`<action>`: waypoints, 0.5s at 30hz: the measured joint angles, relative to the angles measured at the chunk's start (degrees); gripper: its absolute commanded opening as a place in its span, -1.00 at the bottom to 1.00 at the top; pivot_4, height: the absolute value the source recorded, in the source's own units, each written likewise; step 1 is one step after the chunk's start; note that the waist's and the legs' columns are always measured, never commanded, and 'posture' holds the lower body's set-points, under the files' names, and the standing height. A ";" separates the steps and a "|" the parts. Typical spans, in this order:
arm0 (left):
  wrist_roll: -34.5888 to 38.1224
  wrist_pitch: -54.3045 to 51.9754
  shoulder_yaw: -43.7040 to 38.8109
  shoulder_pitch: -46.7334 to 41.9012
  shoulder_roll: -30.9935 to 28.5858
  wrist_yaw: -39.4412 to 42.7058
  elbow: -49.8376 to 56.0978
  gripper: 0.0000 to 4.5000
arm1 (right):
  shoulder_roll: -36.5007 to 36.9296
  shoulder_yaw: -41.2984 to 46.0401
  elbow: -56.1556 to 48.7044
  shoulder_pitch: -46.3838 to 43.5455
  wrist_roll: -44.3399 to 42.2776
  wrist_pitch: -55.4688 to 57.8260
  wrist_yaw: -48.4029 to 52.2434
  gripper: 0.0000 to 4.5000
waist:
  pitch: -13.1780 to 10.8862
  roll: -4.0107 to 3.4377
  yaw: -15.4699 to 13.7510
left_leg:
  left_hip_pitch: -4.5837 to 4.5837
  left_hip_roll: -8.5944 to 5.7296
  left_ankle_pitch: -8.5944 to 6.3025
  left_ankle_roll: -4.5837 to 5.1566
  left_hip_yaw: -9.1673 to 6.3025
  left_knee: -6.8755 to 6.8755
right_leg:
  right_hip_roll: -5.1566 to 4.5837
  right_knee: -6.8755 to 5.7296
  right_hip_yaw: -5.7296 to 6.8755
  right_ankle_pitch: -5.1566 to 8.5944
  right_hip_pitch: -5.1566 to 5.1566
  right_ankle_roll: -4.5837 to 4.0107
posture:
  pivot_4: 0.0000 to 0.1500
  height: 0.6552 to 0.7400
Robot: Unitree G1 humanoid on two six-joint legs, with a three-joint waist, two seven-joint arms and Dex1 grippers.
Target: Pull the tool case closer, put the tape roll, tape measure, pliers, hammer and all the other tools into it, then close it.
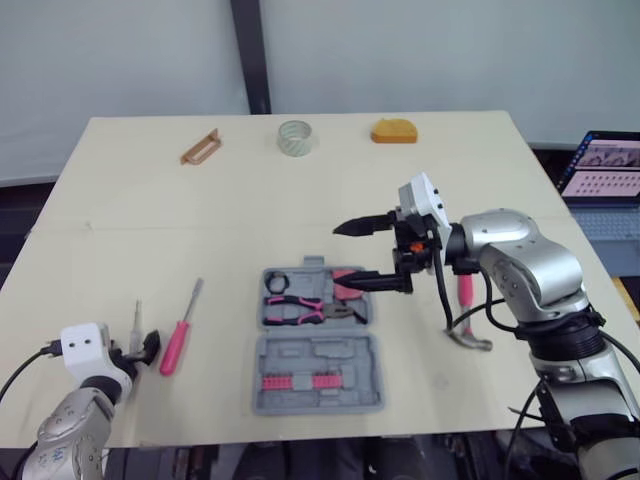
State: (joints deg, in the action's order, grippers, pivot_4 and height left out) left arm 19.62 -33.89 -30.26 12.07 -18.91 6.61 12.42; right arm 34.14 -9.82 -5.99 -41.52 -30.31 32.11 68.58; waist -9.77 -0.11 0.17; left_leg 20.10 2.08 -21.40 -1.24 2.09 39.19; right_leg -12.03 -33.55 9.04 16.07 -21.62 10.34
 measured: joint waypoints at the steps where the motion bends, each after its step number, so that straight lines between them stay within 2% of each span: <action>1: -0.07 -0.25 0.01 0.04 0.00 -0.15 0.16 0.97 | 0.01 0.00 0.00 0.00 0.00 0.29 0.00 0.98 | 0.00 0.00 0.00 | 0.00 0.00 0.00 0.00 0.00 0.00 | 0.00 0.00 0.00 0.00 0.00 0.00 | 1.00 1.00; 5: -0.31 -0.67 0.05 0.04 0.00 -0.39 0.38 0.97 | 0.02 0.00 0.00 0.00 0.00 0.45 0.00 0.98 | 0.00 0.00 0.03 | -0.01 0.00 0.00 0.00 0.00 -0.01 | 0.00 0.01 0.00 0.00 0.00 0.00 | 1.00 1.00; 8: -0.59 -0.68 0.09 0.03 0.00 -0.63 0.35 0.67 | 0.02 0.00 0.00 0.00 0.01 0.46 0.00 1.00 | 0.00 0.00 0.03 | 0.00 0.00 0.00 0.00 0.00 -0.01 | 0.00 0.01 0.00 0.00 0.00 0.00 | 1.00 1.00; 13: -1.12 0.19 -0.17 0.03 0.01 -0.80 -0.47 -0.37 | 0.02 0.00 -0.28 -0.01 0.02 0.51 0.00 1.00 | 0.00 0.00 -0.04 | 0.00 0.00 0.00 0.00 0.01 -0.01 | 0.00 0.01 -0.01 0.00 0.00 0.00 | 1.00 1.00; 14: -1.17 0.89 -0.31 0.00 0.00 -0.73 -1.15 -0.65 | 0.02 0.00 -0.68 -0.16 -0.06 0.69 0.00 1.00 | 0.00 -0.01 -0.08 | 0.00 0.00 0.00 0.00 0.01 -0.01 | 0.00 0.01 -0.01 0.00 0.00 0.00 | 1.00 1.00; 15: -1.20 1.28 -0.39 0.00 0.00 -0.70 -1.55 -0.85 | 0.02 0.00 -0.88 -0.41 -0.11 0.82 0.00 1.00 | 0.01 -0.03 -0.09 | 0.00 0.00 0.00 0.00 0.01 -0.01 | 0.00 0.01 -0.01 0.00 0.00 0.00 | 1.00 1.00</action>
State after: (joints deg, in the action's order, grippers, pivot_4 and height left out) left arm 18.41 -32.61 -30.65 12.07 -18.90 5.91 10.87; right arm 34.15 -9.82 -6.87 -41.93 -30.42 32.94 68.58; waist -9.76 -0.14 0.07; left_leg 20.10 2.08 -21.40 -1.24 2.10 39.18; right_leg -12.03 -33.54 9.03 16.07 -21.62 10.34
